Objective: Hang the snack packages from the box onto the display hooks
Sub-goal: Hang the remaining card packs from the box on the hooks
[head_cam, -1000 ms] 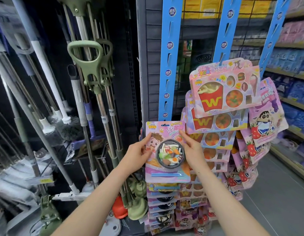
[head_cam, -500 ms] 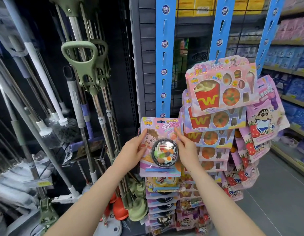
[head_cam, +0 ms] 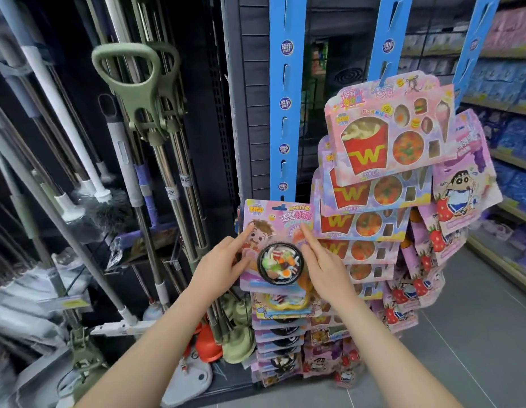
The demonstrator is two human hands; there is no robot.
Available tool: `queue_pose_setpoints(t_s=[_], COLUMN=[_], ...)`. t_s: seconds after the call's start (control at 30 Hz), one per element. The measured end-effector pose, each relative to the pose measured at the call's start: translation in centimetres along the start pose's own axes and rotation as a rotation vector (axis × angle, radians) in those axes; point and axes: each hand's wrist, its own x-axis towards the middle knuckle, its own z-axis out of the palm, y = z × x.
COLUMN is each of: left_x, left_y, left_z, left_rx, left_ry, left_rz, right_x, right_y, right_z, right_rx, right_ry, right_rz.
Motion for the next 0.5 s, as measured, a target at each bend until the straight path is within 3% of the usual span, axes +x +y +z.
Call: queue_pose_setpoints(t_s=[0.13, 0.27, 0.5], left_x=[-1.2, -1.9, -2.6], left_y=[-0.6, 0.5, 1.0], left_z=[-0.1, 1.3, 3.2], left_rx=[-0.081, -0.196, -0.305], left_ry=[-0.073, -0.167, -0.118], left_rz=[-0.016, -0.062, -0.171], right_x=[-1.5, -1.8, -2.0], right_y=[0.9, 0.7, 2.8], right_z=[-1.0, -1.1, 0.5], right_rx=[-0.165, -0.194, 0.077], right_ry=[-0.091, -0.079, -0.029], right_rz=[0.028, 0.017, 0.209])
